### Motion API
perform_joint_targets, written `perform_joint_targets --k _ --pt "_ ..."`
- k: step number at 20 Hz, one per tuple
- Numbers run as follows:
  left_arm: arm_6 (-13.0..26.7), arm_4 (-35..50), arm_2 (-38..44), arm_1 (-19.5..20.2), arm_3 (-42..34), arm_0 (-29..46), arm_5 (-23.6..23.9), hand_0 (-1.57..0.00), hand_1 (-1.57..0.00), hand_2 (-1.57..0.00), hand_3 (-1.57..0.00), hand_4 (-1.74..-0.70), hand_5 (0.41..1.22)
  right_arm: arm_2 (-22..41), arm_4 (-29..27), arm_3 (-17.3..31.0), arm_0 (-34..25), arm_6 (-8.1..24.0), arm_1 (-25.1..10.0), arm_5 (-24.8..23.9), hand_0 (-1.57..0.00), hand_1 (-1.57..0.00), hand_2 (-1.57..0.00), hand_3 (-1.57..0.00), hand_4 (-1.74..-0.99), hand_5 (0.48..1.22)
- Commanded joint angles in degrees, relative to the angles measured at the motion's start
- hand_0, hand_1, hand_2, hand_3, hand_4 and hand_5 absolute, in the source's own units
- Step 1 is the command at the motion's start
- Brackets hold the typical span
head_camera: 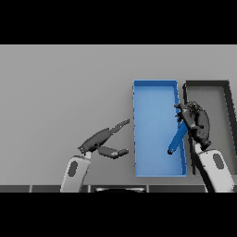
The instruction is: Pick up the blue pipe and place it into the blue bin.
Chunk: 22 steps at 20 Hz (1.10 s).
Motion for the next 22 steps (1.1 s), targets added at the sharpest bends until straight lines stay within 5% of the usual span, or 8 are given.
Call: perform_joint_targets --k 1,6,10,13,15,16,17,22 --pt "0.21 0.24 0.24 0.03 -0.13 -0.15 -0.07 0.00 0.00 0.00 0.00 -0.88 0.493 1.17 -3.71 1.97 0.54 -3.46 -0.05 -1.03 -1.01 -0.97 -0.93 -0.61 -1.451 1.146" --pt "0.51 0.45 0.24 -0.04 0.16 -0.47 -0.07 0.00 0.00 0.00 0.00 -0.88 0.495 17.41 -20.65 7.65 -0.54 -29.53 -13.28 -1.37 -0.33 -0.32 -0.30 -0.20 -1.230 1.056" --pt "0.79 0.37 0.18 -0.32 0.75 -1.01 0.12 0.00 0.00 0.00 0.00 -0.88 0.488 31.92 -30.14 7.06 -10.99 -24.26 -25.43 -4.30 -0.13 -0.13 -0.12 -0.08 -1.150 0.914" --pt "0.54 0.40 -0.07 -0.41 0.20 -0.66 0.19 0.00 0.00 0.00 0.00 -0.88 0.480 41.13 -37.37 8.59 -19.51 -27.96 -29.05 -5.81 -0.07 -0.07 -0.06 -0.04 -1.131 0.829" --pt "0.02 0.39 0.18 0.22 0.10 -0.29 0.16 0.00 0.00 0.00 0.00 -0.88 0.476 46.87 -43.34 8.91 -23.47 -33.63 -30.29 -6.49 -0.38 -0.18 -0.08 -0.03 -1.144 0.792" --pt "0.19 0.27 0.23 0.17 0.09 -0.68 0.32 0.00 0.00 0.00 0.00 -0.88 0.474 49.60 -46.07 9.02 -24.71 -19.97 -30.29 -7.68 -0.30 -0.15 -0.07 -0.02 -1.152 0.778" --pt "0.60 0.54 0.36 0.20 -0.11 -0.42 0.14 0.00 0.00 0.00 0.00 -0.88 0.474 51.05 -46.70 8.77 -26.12 -13.21 -30.12 -7.99 -0.24 -0.12 -0.05 -0.02 -1.153 0.777" --pt "0.37 0.23 0.34 0.24 0.14 -0.40 0.35 0.00 0.00 0.00 0.00 -0.89 0.478 51.12 -47.99 9.81 -27.39 -9.27 -29.36 -7.37 -0.21 -0.10 -0.02 0.00 -1.152 0.804"
